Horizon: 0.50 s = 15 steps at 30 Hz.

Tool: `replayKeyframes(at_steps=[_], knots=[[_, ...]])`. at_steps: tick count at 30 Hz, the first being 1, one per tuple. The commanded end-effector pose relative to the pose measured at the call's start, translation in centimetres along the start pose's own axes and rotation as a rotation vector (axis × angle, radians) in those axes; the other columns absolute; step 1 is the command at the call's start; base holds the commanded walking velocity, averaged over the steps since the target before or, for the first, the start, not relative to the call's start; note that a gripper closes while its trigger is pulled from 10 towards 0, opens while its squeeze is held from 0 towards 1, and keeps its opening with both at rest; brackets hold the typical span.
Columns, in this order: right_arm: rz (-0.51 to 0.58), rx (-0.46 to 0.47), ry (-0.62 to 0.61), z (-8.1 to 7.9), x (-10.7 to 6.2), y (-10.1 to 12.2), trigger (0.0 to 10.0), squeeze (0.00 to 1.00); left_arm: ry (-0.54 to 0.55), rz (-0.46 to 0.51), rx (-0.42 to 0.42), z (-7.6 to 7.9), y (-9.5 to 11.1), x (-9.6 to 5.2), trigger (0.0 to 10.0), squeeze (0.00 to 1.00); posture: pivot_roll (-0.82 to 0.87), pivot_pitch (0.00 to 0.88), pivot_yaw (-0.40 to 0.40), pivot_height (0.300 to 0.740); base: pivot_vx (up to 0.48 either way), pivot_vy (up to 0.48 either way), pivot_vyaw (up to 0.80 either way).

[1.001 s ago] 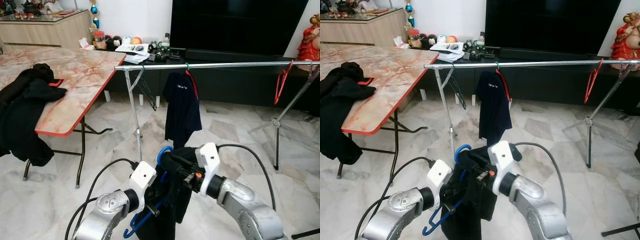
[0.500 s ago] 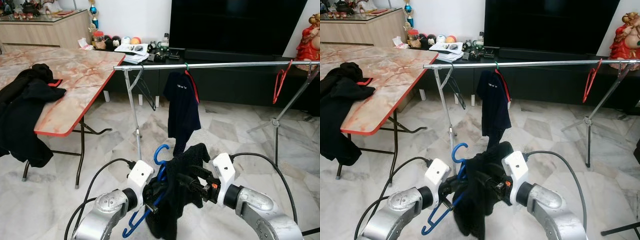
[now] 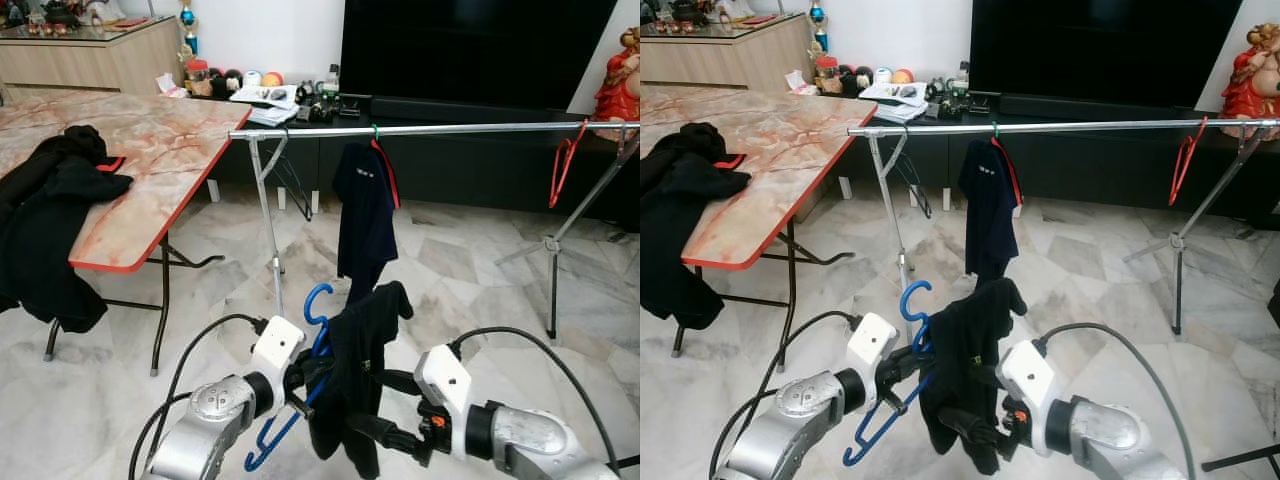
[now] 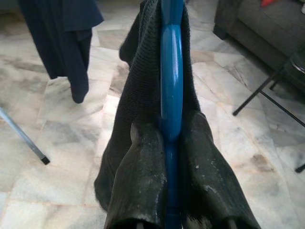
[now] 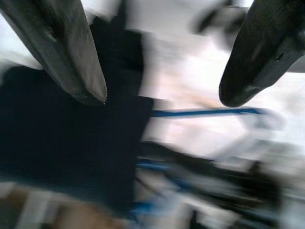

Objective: Hang hanger

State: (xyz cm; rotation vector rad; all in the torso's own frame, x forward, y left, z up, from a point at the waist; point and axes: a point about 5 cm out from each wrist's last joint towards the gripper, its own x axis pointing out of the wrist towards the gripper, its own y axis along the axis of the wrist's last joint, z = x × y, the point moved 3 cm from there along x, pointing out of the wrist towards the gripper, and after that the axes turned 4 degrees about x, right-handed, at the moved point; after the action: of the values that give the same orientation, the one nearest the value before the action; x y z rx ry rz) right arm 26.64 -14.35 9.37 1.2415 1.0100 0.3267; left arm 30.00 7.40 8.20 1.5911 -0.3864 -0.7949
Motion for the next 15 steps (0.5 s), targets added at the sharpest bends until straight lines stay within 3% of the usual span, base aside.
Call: replayKeyframes(at_steps=[1,2,4,7,9,11,15], knots=[[0.003,-0.055,-0.171,3.4,-1.3,0.8,10.0,0.0,-0.029,0.041,0.033,0.1,1.1,0.1,10.0,0.0,0.02,0.0,-0.02,0.74,0.0,0.0,0.0],[0.016,-0.05,-0.236,4.9,-1.8,1.4,10.0,0.0,-0.042,0.03,0.047,0.2,0.9,0.1,10.0,0.0,0.03,0.0,-0.019,0.74,0.0,0.0,0.0],[0.04,-0.076,-0.27,6.1,-2.4,2.6,10.0,0.0,-0.061,0.016,0.066,0.3,0.7,0.0,10.0,0.0,0.03,0.0,-0.017,0.74,0.0,0.0,0.0],[0.078,-0.105,-0.263,6.7,-2.7,4.2,10.0,0.0,-0.103,0.003,0.085,0.6,0.5,-0.2,10.0,0.0,0.02,0.0,-0.014,0.74,0.0,0.0,0.0],[0.089,-0.119,-0.251,6.8,-2.7,4.8,10.0,0.0,-0.12,-0.004,0.094,0.7,0.4,-0.2,10.0,0.0,0.02,0.0,-0.014,0.74,0.0,0.0,0.0],[0.11,-0.218,-0.101,5.6,-2.1,6.5,10.0,0.0,-0.206,-0.033,0.136,1.3,0.0,-0.5,10.0,0.0,0.02,0.0,-0.01,0.74,0.0,0.0,0.0],[0.096,-0.32,0.084,4.3,-1.5,7.1,10.0,0.0,-0.318,-0.074,0.2,2.1,-0.5,-0.7,10.0,0.0,0.02,0.0,-0.017,0.74,0.0,0.0,0.0]])
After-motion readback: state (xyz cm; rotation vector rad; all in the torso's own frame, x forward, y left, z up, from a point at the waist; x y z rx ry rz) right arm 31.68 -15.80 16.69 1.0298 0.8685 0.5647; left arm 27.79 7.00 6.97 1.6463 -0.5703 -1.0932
